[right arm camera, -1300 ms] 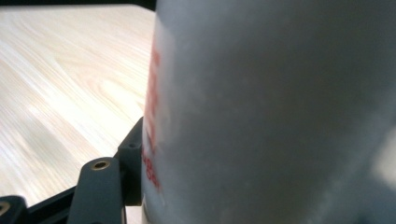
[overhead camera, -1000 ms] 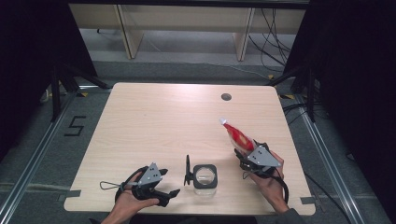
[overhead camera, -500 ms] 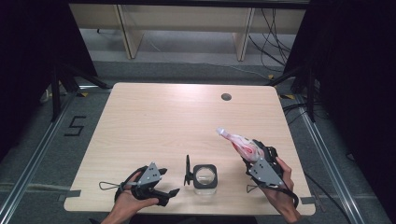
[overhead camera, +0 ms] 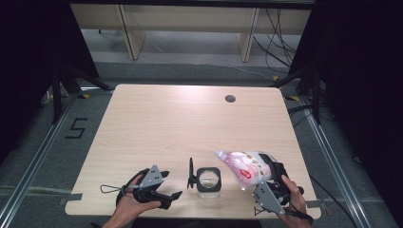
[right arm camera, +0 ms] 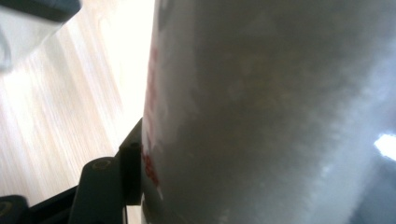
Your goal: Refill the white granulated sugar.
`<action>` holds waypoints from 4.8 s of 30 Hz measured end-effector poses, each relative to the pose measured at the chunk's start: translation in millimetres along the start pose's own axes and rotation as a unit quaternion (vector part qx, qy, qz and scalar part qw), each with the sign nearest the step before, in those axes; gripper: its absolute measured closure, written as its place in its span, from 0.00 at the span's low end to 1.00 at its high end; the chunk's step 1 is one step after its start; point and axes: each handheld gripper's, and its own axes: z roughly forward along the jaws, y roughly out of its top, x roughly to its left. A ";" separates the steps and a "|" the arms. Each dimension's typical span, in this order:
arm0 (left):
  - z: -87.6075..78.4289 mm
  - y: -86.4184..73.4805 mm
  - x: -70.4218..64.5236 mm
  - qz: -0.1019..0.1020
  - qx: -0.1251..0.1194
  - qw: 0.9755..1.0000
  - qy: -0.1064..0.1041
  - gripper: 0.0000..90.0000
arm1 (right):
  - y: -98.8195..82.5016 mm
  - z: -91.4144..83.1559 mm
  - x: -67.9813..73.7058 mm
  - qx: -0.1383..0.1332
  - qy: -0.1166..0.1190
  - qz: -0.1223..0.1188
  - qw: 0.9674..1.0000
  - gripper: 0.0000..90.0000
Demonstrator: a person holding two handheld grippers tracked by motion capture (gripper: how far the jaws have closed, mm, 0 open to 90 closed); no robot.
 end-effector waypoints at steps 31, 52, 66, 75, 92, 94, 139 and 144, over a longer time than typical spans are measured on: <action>0.6 -1.2 0.5 0.008 0.003 1.000 0.005 0.19 | 13.8 -9.2 24.7 0.043 -0.017 -0.291 0.956 0.43; 1.7 -2.0 1.8 0.019 0.006 1.000 0.000 0.19 | 18.7 -7.7 29.2 0.044 -0.031 -0.330 0.942 0.44; 0.5 -1.9 0.3 0.007 0.016 1.000 0.005 0.19 | 18.4 -7.6 28.8 0.046 -0.035 -0.328 0.943 0.44; 0.5 -2.5 0.8 0.010 0.016 1.000 0.002 0.19 | 23.6 -6.5 24.7 0.033 -0.042 -0.357 0.933 0.44; 1.7 -4.9 0.7 0.004 0.008 1.000 0.004 0.19 | 20.8 -6.5 25.0 0.038 -0.039 -0.346 0.937 0.44; 1.6 -4.3 0.8 0.006 0.012 1.000 0.003 0.19 | 20.8 -7.0 24.1 0.043 -0.032 -0.347 0.936 0.44; -1.7 -6.4 2.6 0.010 0.018 1.000 0.007 0.19 | 22.9 -3.0 24.5 0.030 -0.042 -0.358 0.932 0.45; -1.4 -6.3 3.7 0.019 0.016 1.000 0.009 0.19 | 24.5 -3.5 24.8 0.030 -0.046 -0.363 0.930 0.45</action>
